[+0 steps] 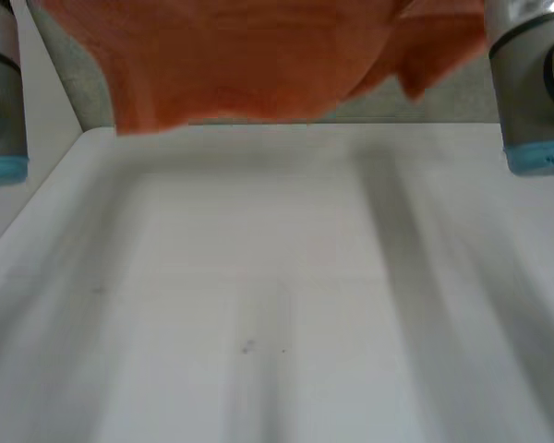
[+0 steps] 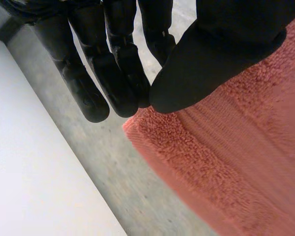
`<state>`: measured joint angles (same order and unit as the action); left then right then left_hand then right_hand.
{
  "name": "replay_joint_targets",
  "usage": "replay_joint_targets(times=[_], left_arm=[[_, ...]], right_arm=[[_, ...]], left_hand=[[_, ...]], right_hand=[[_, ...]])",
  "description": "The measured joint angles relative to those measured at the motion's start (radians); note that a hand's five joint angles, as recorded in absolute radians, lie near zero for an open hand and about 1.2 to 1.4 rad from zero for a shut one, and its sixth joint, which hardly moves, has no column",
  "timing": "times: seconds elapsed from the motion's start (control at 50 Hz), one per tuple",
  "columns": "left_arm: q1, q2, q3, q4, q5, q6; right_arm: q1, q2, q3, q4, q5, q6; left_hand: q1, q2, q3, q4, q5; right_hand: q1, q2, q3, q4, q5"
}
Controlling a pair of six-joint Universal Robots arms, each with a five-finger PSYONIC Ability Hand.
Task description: Fold the laundry
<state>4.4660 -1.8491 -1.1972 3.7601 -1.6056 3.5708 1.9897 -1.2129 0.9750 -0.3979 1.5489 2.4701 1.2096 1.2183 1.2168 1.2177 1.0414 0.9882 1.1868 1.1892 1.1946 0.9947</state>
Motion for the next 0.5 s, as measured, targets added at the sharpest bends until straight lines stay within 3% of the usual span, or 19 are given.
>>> replay_joint_targets(times=[0.26,0.5], left_arm=[[-0.003,0.019,-0.502,-0.032,0.049,-0.017],[0.017,-0.005,-0.66,-0.033,0.091,-0.02]], right_arm=[[-0.014,0.042,0.314,0.341,-0.215,0.001],[-0.078,0.217,0.421,0.386,-0.229,0.042]], left_hand=[[0.0,0.0,0.0,0.0,0.0],[0.0,0.0,0.0,0.0,0.0]], right_hand=[[0.0,0.0,0.0,0.0,0.002],[-0.01,-0.018,-0.019,-0.018,-0.008]])
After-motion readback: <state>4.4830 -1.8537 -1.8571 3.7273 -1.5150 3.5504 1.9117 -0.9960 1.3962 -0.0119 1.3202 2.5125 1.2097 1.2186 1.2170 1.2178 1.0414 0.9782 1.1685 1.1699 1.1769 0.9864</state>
